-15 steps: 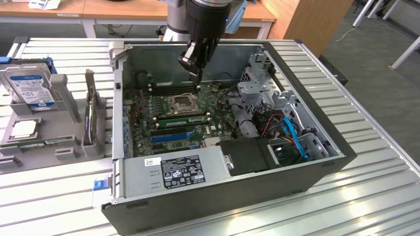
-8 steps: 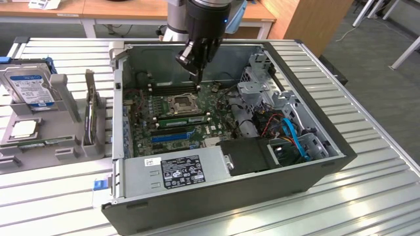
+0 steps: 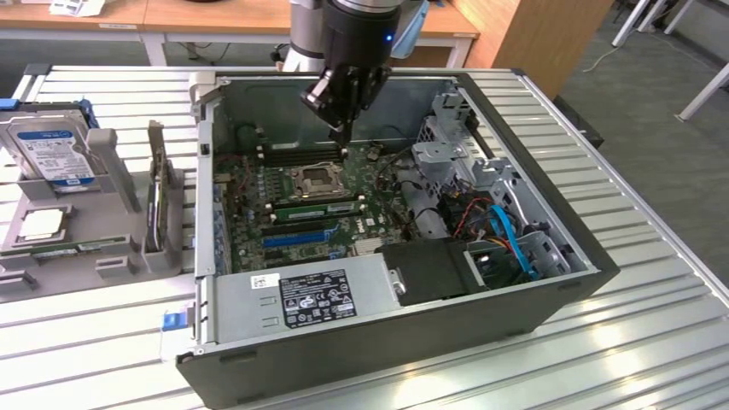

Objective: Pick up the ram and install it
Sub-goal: 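Press down the ram until it locks into place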

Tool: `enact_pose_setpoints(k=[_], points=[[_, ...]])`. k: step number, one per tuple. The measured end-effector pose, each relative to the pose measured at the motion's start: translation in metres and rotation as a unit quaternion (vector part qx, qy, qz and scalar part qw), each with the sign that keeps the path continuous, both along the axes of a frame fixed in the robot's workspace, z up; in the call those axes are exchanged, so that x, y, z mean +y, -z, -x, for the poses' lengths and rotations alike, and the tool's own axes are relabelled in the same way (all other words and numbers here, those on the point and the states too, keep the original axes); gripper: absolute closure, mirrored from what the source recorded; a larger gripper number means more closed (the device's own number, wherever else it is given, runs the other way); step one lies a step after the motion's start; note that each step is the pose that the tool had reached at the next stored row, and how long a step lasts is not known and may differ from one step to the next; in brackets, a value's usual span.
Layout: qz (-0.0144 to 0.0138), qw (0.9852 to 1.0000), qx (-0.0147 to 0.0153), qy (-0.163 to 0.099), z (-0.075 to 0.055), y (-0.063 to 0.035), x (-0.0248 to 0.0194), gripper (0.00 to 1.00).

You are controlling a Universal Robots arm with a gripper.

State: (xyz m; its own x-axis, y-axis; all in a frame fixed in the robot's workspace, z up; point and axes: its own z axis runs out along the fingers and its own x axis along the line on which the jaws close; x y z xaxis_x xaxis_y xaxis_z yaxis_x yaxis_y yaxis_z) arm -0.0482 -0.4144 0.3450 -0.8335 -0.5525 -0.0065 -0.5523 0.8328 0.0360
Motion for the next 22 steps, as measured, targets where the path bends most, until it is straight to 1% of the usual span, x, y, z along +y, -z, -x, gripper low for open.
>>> enact_pose_setpoints(k=[3,5,8,10,13,16,22], points=[[0.0001,0.9997,0.0,0.024,0.0,0.0001,0.0,0.9],[0.0,0.9992,0.0,0.041,0.0,0.0003,0.0,0.9],[0.0001,0.9978,0.0,0.066,0.0,0.0005,0.0,0.9],[0.0001,0.9965,0.0001,0.084,0.0,0.0006,0.0,0.9],[0.0001,0.9938,0.0001,0.111,0.0,0.0009,0.0,0.9],[0.0001,0.9906,0.0,0.137,0.0,0.0012,0.0,0.9],[0.0001,0.9829,0.0,0.184,0.0,0.0016,0.0,0.9]])
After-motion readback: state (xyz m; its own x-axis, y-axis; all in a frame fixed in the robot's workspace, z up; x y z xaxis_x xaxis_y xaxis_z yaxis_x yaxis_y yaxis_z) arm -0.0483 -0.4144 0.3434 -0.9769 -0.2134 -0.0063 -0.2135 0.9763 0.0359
